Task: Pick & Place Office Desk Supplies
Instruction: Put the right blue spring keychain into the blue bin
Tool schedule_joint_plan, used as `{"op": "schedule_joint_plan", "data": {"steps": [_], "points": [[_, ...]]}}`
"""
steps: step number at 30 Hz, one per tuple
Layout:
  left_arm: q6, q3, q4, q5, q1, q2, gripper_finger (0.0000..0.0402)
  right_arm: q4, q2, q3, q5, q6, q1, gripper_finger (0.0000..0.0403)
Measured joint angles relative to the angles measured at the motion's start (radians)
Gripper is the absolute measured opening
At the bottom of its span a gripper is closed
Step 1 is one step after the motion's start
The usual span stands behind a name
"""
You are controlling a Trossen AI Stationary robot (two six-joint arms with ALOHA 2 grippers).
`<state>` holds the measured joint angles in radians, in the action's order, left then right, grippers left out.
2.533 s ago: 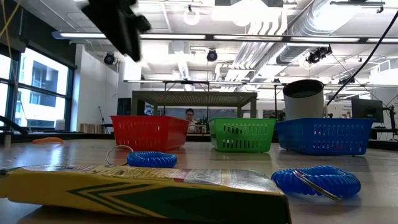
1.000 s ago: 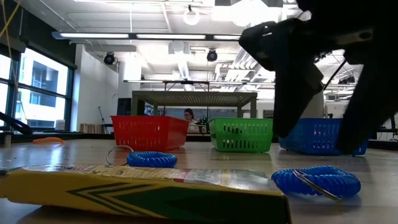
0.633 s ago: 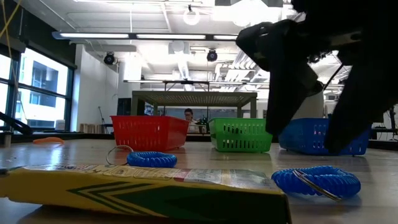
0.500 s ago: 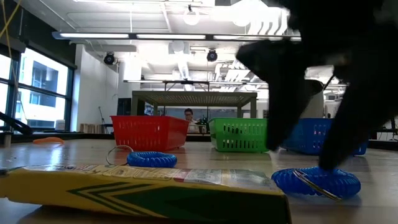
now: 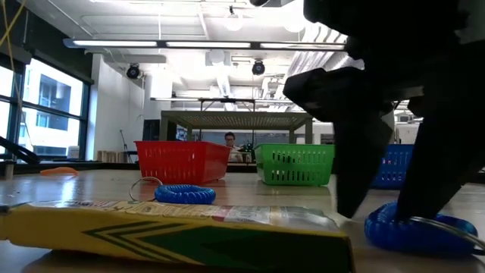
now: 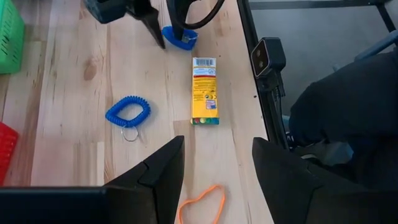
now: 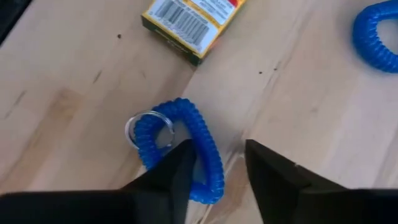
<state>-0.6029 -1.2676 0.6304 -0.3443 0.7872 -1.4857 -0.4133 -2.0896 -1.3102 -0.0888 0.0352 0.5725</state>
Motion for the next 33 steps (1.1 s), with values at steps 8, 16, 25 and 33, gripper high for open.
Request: {"op": "schedule_joint_plan", "data": {"steps": [8,16,25,33], "points": [[0.000,0.000,0.000,0.000,0.000,0.000,0.0183,-0.017,-0.002,0.001,-0.004,-0.005,0.002,0.0013],[0.004,0.000,0.000,0.000,-0.005,0.000,0.0183,-0.044,0.061,0.010,-0.096,0.029,0.040,0.0006],[0.005,0.001,0.000,-0.015,-0.019,-0.013,0.0183,-0.217,0.216,0.010,-0.232,0.211,0.120,0.0004],[0.003,0.004,-0.007,-0.056,-0.031,-0.054,0.0183,-0.519,0.344,0.008,-0.339,0.556,0.168,0.0004]]}}
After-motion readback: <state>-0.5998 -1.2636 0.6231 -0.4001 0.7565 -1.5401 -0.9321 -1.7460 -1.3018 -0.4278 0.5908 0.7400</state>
